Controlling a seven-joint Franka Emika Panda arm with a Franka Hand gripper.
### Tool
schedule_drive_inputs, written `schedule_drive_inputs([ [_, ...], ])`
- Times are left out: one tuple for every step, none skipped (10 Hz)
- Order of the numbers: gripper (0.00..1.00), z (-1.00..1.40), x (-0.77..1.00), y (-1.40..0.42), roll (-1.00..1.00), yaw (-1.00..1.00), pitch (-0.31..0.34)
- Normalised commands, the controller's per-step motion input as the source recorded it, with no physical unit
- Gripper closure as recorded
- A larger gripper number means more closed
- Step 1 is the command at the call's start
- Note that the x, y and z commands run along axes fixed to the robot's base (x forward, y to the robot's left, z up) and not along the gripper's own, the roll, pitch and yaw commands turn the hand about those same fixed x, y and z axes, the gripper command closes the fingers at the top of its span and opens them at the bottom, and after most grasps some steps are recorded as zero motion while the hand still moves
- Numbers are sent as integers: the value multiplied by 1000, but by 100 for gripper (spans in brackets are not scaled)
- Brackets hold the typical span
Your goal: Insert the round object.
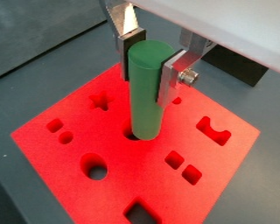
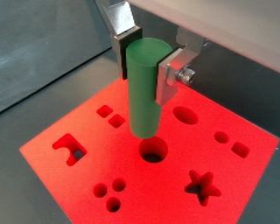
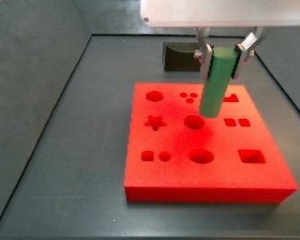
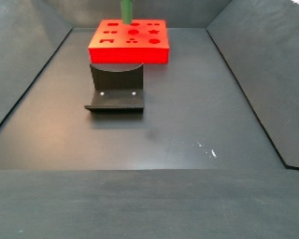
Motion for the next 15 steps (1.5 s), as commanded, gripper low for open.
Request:
schedule_drive_inputs([
  [100, -151, -186, 3, 21, -60, 0],
  [100, -154, -126, 0, 37, -46, 0],
  [100, -206, -151, 0, 0, -46, 0],
  [100, -214, -151, 0, 0, -46, 0],
  [100, -197, -29, 0, 0, -29, 14],
  [100, -214, -6, -20, 0, 0, 3],
  [100, -260, 0, -77, 0, 0, 0],
  [100, -286, 131, -83, 0, 0, 0],
  [100, -249, 0, -26, 0, 0, 1],
  [100, -254, 0, -37, 3, 0, 4],
  [100, -226, 0, -17, 40, 0, 10],
  [100, -174, 0, 0, 86, 0, 11],
  [100, -520, 26, -74, 131, 0, 11],
  [100, -1000, 163, -131, 4, 0, 0],
  [100, -1000, 291, -94, 14, 0, 0],
])
